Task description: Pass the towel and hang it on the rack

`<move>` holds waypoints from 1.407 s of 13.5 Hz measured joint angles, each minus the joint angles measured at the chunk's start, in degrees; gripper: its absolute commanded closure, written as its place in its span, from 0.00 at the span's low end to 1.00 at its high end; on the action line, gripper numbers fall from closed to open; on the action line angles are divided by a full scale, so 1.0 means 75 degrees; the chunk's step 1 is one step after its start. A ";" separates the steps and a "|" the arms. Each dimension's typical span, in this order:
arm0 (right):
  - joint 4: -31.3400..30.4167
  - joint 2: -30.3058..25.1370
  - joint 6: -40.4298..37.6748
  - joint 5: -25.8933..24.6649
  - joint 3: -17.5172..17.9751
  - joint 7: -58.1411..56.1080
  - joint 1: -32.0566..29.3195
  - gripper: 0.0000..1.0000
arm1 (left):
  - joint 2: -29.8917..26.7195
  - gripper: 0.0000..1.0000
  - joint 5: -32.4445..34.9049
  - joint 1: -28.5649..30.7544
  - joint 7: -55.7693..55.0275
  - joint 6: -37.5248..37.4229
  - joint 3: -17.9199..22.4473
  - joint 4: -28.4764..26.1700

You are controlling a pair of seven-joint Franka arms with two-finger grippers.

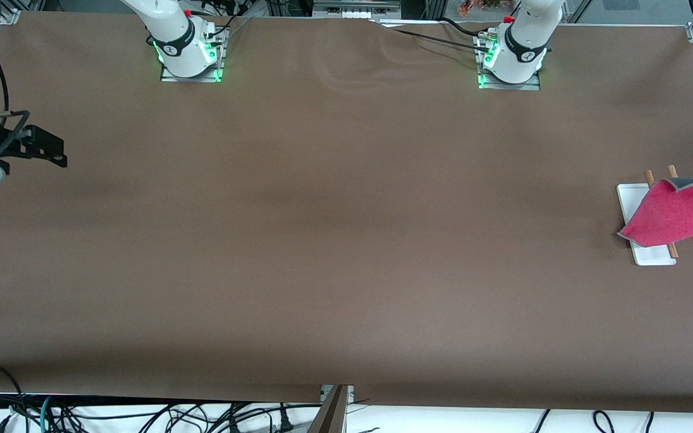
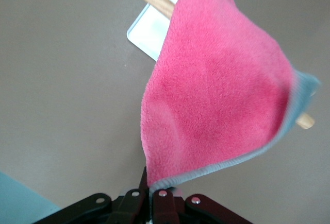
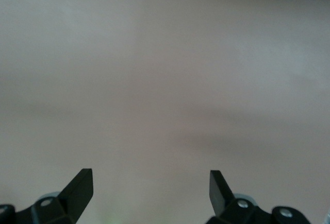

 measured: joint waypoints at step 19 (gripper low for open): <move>-0.0981 -0.0645 0.0104 0.0130 0.0068 0.0317 -0.0400 0.00 | -0.1926 0.00 0.0000 -0.1761 -0.3053 -0.2812 -0.0312 0.0550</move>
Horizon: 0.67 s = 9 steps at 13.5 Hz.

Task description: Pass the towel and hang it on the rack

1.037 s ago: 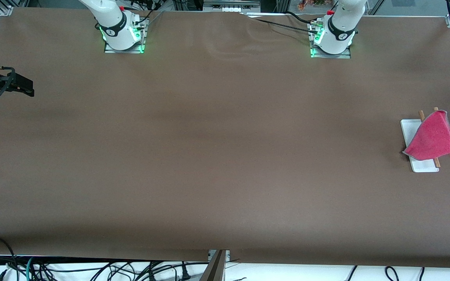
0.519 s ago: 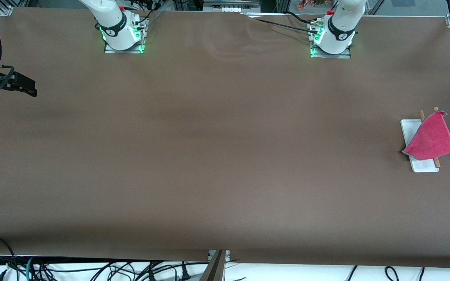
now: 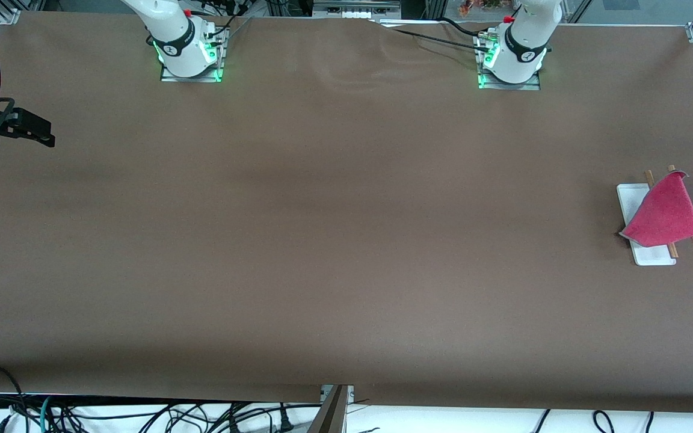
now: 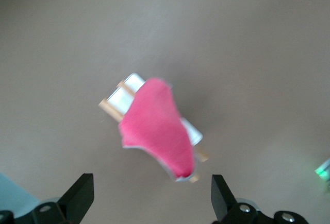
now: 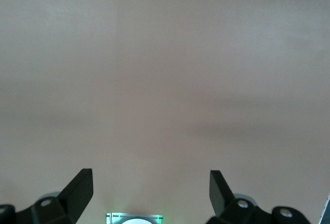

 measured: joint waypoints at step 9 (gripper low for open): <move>0.0004 0.0047 -0.0004 0.0030 0.0067 0.0000 0.0014 0.00 | -0.1099 0.00 0.0000 -0.2867 -0.5866 -0.0884 -0.0028 -0.0591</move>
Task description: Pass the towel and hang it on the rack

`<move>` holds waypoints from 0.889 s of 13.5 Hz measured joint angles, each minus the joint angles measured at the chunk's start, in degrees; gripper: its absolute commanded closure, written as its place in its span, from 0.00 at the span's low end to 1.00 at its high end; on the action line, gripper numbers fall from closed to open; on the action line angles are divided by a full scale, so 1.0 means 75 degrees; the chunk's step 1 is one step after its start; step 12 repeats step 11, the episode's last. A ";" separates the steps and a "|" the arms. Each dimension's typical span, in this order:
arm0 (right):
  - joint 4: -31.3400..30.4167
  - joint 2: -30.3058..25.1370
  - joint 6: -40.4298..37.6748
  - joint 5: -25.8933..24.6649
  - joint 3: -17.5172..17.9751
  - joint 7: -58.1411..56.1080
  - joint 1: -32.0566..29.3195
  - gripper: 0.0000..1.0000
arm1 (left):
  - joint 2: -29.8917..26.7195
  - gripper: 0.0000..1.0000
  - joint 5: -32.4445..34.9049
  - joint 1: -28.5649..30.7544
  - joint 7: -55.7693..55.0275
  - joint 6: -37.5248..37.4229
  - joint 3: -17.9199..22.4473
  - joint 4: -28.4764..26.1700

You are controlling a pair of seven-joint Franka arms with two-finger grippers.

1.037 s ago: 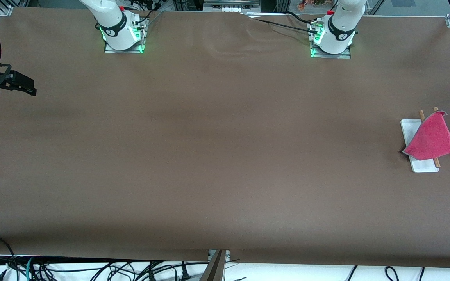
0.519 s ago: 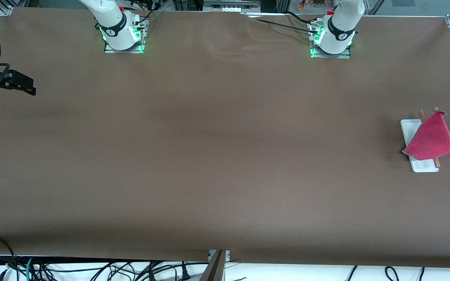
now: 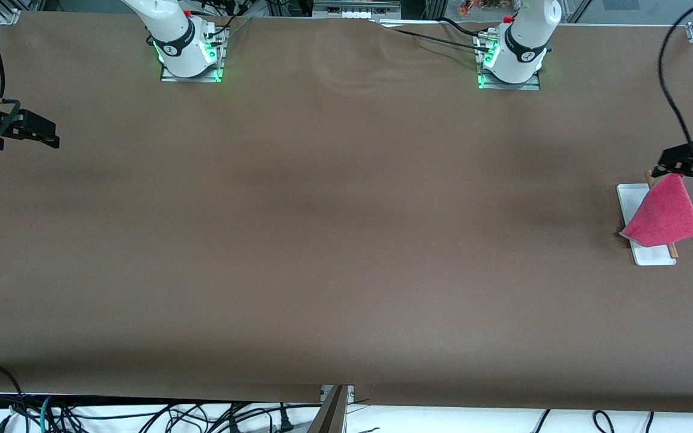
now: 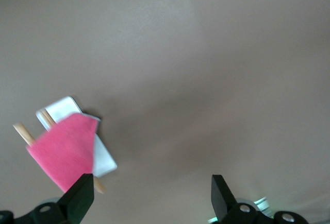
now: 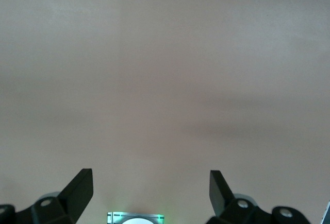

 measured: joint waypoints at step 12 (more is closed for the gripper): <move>0.0000 0.0001 0.0004 0.0001 0.0011 0.0000 0.0011 0.00 | -0.2114 0.00 -0.0023 -0.1165 -0.3526 0.2044 0.0026 -0.2934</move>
